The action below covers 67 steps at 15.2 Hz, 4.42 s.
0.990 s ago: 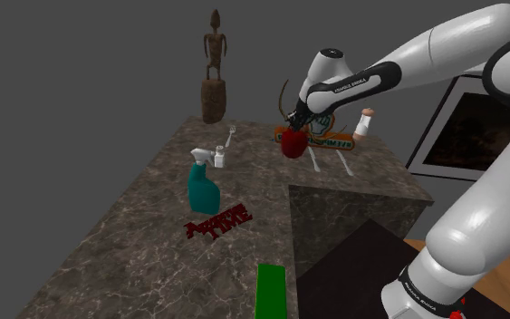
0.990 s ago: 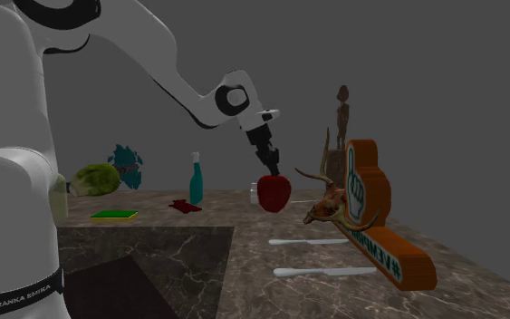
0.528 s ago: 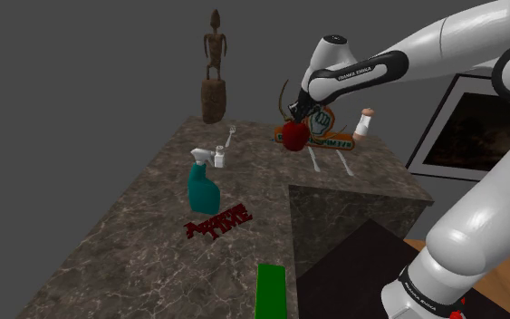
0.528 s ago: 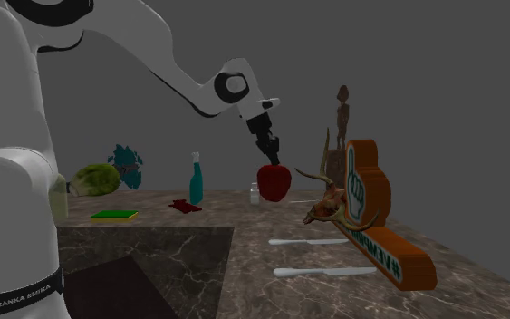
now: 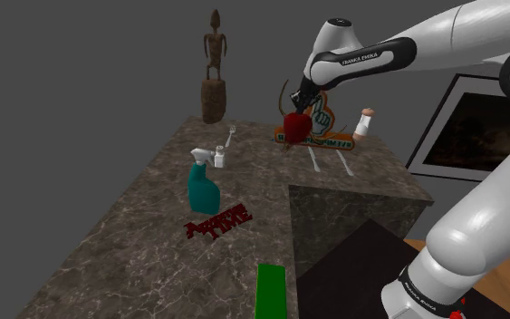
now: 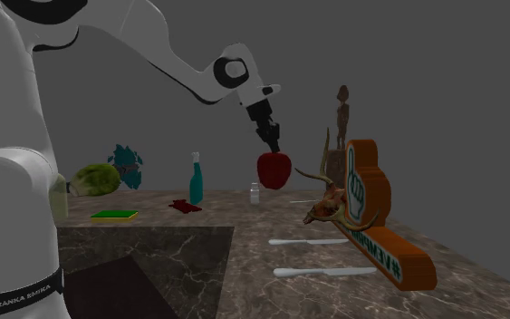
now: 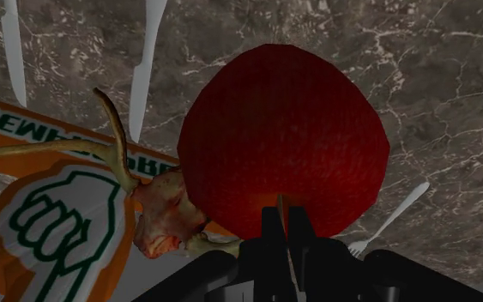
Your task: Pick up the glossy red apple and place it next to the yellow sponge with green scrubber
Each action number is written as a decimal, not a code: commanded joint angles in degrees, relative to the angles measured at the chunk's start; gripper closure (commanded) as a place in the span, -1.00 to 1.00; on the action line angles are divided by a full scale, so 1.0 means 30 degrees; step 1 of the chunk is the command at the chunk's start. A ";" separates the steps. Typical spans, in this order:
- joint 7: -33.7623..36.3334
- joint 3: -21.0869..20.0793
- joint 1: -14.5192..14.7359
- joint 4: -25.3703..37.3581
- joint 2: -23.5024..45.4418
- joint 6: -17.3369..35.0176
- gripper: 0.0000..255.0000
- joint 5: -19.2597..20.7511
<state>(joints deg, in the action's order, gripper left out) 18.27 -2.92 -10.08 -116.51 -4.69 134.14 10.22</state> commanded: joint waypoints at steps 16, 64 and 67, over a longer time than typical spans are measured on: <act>0.1091 -0.0905 0.0679 0.0983 -0.2039 -0.3225 1.00 -0.0029; 2.5046 -1.9977 0.6190 0.7284 0.2986 -1.3745 1.00 0.5777; 2.5245 -1.9918 0.6085 0.6448 0.2848 -1.2983 1.00 0.5690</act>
<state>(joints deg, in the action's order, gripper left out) 93.59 -62.70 8.16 -96.41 3.71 94.43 27.11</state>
